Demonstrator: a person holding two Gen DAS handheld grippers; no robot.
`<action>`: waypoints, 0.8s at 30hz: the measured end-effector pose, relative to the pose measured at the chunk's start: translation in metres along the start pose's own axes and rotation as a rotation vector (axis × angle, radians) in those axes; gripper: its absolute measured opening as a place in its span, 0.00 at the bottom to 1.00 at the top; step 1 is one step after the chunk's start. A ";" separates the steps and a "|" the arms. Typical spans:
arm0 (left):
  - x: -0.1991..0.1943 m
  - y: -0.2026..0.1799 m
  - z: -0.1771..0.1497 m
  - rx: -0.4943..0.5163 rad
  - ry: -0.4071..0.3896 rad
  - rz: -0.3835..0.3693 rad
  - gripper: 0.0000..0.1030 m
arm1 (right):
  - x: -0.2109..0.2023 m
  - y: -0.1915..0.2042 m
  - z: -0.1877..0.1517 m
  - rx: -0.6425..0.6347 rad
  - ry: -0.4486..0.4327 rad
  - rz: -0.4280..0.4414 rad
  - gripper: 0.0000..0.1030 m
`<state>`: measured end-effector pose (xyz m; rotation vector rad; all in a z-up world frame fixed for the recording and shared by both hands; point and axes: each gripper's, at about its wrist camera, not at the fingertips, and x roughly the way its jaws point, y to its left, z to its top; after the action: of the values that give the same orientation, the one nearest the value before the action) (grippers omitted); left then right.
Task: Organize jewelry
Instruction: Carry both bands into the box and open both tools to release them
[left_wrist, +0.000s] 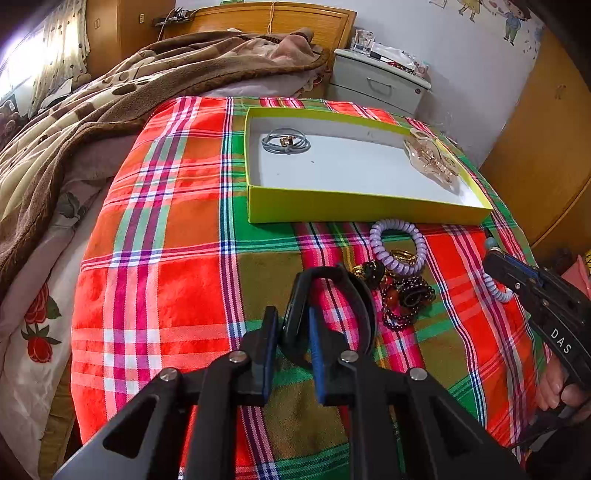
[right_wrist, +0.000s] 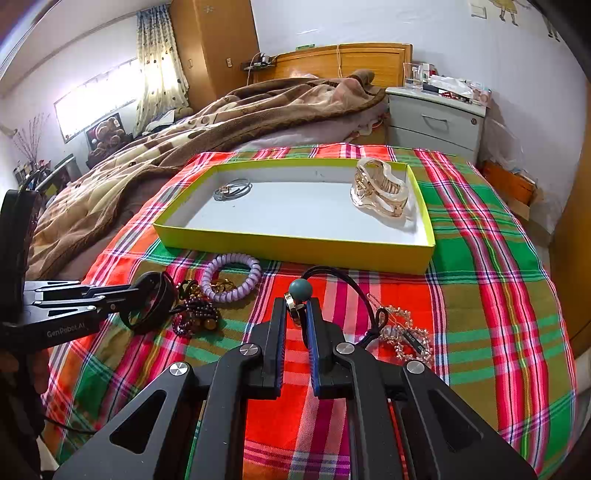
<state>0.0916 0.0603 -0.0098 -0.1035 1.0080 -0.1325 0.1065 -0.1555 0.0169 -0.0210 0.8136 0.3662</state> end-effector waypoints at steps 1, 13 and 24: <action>-0.001 0.000 0.000 0.000 -0.002 0.001 0.15 | 0.000 0.000 0.000 -0.001 -0.001 0.001 0.11; -0.014 0.003 0.005 -0.016 -0.036 -0.001 0.13 | -0.007 0.002 0.003 -0.005 -0.019 -0.004 0.10; -0.026 0.005 0.013 -0.027 -0.074 0.003 0.13 | -0.012 0.005 0.013 -0.018 -0.041 -0.011 0.11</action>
<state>0.0890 0.0700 0.0177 -0.1306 0.9361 -0.1119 0.1064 -0.1528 0.0350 -0.0352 0.7695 0.3626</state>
